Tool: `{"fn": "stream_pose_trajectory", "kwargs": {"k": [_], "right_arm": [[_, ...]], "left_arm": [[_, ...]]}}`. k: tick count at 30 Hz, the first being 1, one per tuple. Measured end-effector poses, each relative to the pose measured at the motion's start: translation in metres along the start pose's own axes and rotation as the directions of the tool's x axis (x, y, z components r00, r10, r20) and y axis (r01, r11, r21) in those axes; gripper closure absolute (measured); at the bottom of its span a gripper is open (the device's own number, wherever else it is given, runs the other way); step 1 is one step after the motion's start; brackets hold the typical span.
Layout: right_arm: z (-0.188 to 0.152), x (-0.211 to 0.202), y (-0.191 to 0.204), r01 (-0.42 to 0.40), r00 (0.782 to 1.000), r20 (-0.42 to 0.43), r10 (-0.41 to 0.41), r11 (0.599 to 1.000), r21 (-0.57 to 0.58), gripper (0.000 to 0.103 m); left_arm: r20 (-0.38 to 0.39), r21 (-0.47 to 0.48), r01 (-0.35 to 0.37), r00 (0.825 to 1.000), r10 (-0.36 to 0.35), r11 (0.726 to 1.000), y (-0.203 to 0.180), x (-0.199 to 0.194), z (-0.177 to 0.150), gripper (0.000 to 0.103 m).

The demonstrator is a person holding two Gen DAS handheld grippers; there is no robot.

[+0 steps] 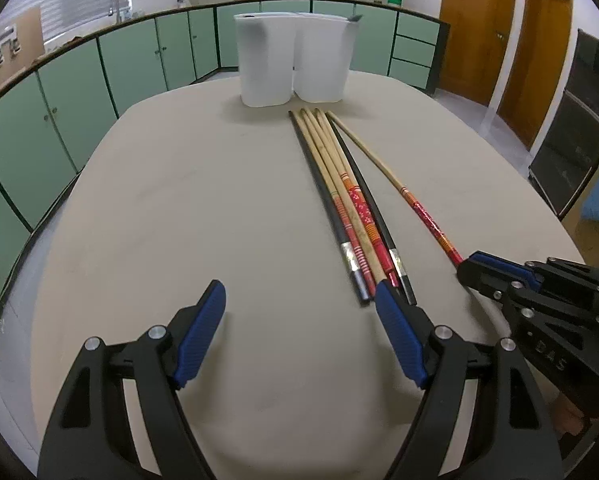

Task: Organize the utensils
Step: 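Move both tools back down toward the chopsticks on the mat, then grasp a red-patterned chopstick with the right tool while the left tool grasps a black chopstick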

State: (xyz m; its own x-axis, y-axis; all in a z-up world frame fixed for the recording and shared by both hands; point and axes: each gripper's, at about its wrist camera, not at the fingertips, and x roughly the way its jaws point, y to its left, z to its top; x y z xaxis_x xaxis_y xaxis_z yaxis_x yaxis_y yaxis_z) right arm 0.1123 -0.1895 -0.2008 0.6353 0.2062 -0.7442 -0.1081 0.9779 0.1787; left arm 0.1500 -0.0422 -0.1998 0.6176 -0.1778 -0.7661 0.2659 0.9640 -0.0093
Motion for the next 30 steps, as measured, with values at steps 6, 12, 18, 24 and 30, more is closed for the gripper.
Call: {"fn": "stream_pose_trajectory", "kwargs": {"k": [6,12,18,24,30], "right_arm": [[-0.001,-0.002,-0.003,-0.005,1.0,0.003,0.005,1.0,-0.003,0.092],[-0.004,-0.007,-0.002,-0.02,1.0,0.009,0.02,0.999,-0.031,0.077],[-0.007,-0.009,-0.007,-0.018,1.0,0.004,0.018,0.999,-0.027,0.076],[-0.006,-0.008,-0.008,-0.016,1.0,0.004,0.016,0.999,-0.029,0.076],[-0.007,-0.008,-0.01,-0.021,1.0,0.007,0.021,0.999,-0.025,0.075]], "left_arm": [[-0.02,-0.034,-0.017,1.0,0.016,0.999,0.004,0.011,0.001,0.025],[-0.035,-0.076,-0.064,0.997,0.062,0.995,0.022,0.007,-0.005,0.027],[0.012,-0.07,0.016,1.0,-0.016,0.997,0.017,-0.007,-0.006,0.027],[0.0,-0.019,0.009,1.0,-0.009,1.0,0.0,0.009,0.005,0.027],[-0.033,-0.066,-0.043,0.999,0.041,0.997,0.017,0.013,0.001,0.025]]}}
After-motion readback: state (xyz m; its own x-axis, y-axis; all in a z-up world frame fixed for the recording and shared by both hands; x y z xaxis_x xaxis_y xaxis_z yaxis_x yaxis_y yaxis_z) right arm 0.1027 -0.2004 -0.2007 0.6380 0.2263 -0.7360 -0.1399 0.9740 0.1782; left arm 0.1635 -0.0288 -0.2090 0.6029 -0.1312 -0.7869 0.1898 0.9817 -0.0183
